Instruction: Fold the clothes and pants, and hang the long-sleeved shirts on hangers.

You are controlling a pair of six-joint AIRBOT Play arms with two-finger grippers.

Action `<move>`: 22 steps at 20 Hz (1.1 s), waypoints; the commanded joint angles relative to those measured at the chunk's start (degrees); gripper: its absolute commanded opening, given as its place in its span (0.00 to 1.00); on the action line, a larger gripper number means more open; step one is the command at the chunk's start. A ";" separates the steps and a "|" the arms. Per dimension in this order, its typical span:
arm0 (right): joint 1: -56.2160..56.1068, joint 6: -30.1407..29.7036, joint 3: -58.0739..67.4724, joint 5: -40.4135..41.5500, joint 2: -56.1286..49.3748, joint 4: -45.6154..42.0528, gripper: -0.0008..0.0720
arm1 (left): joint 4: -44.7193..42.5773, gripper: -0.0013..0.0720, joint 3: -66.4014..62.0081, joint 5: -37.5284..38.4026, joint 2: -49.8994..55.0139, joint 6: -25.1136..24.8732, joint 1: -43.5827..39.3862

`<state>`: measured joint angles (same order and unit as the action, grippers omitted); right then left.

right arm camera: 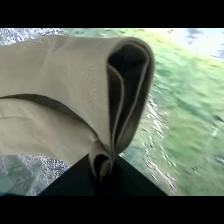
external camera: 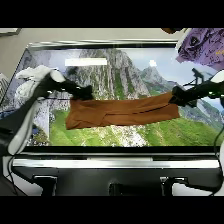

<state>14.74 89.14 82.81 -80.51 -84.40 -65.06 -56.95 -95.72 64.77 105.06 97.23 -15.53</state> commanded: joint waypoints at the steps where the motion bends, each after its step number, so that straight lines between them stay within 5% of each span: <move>1: -0.07 4.50 0.22 -1.01 7.15 -6.86 0.05 | 10.64 0.04 -0.04 -9.27 4.66 1.46 -10.27; 6: -0.07 5.14 0.22 -3.54 12.00 -10.62 0.06 | 26.18 0.04 -0.83 -20.98 9.97 1.40 -18.97; 10: -0.07 5.14 0.26 -3.56 13.81 -10.40 0.06 | 31.21 0.04 -5.35 -23.34 14.82 1.44 -22.53; 22: -0.07 5.38 3.96 -4.76 13.88 -8.00 0.06 | 32.39 0.04 -12.81 -26.14 22.69 8.44 -26.71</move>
<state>14.74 94.59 86.54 -84.79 -70.59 -73.71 -24.86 -107.90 39.16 127.02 104.62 -42.04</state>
